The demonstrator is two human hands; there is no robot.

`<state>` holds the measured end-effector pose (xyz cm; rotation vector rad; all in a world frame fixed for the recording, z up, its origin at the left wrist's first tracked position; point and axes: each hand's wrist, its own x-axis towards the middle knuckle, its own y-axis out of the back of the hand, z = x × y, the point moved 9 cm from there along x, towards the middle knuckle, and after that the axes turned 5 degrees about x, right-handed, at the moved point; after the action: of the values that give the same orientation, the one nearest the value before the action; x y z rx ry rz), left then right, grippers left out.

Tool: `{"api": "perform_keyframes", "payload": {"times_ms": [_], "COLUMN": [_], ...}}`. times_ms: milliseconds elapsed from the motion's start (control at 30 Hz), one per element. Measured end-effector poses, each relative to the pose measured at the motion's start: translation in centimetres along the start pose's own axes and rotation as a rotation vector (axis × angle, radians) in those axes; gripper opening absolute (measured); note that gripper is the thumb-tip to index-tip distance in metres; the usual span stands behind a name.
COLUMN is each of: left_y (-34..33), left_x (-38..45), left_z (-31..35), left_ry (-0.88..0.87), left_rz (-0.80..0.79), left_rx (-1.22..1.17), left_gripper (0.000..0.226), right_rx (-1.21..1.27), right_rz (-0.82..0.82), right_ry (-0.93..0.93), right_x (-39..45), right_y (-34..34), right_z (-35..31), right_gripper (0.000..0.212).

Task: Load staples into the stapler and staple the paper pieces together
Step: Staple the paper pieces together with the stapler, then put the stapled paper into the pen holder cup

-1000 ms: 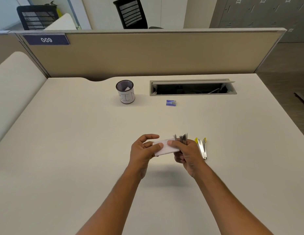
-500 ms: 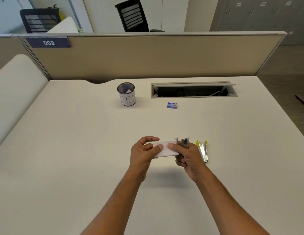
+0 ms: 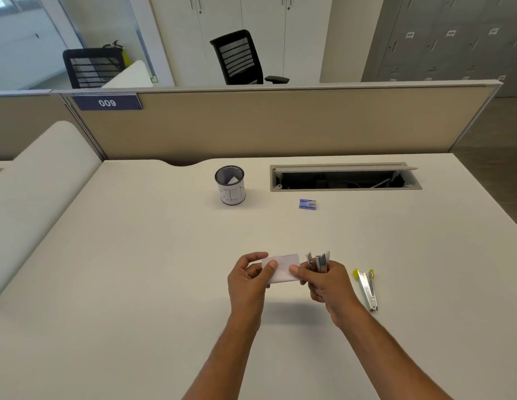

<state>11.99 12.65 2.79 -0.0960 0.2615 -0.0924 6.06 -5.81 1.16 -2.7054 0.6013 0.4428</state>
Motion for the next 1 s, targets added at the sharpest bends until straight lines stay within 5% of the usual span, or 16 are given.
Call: {"api": "perform_keyframes", "payload": {"times_ms": [267, 500, 667, 833, 1000], "left_y": [2.1, 1.9, 0.9, -0.5, -0.5], "left_x": [5.9, 12.5, 17.1, 20.1, 21.6], "left_z": [3.0, 8.6, 10.2, 10.1, 8.6], "left_ry": [-0.162, -0.342, -0.367, -0.448, -0.425], "left_rz": [0.215, 0.316, 0.225, 0.111, 0.059], "left_rx": [0.237, 0.529, 0.763, 1.186, 1.32], "left_gripper": [0.013, 0.038, 0.066, 0.069, 0.078], "right_rx": [-0.31, -0.512, -0.511, -0.535, -0.574], "right_rz": [0.082, 0.164, 0.252, 0.299, 0.287], "right_ry": [0.141, 0.303, 0.331, 0.375, 0.372], "right_x": [5.4, 11.0, 14.7, 17.6, 20.2], "right_y": [-4.7, -10.2, -12.6, -14.6, -16.6], "right_z": [-5.9, -12.3, -14.5, -15.6, -15.2], "right_gripper": [0.022, 0.014, 0.013, 0.01, 0.02]}}
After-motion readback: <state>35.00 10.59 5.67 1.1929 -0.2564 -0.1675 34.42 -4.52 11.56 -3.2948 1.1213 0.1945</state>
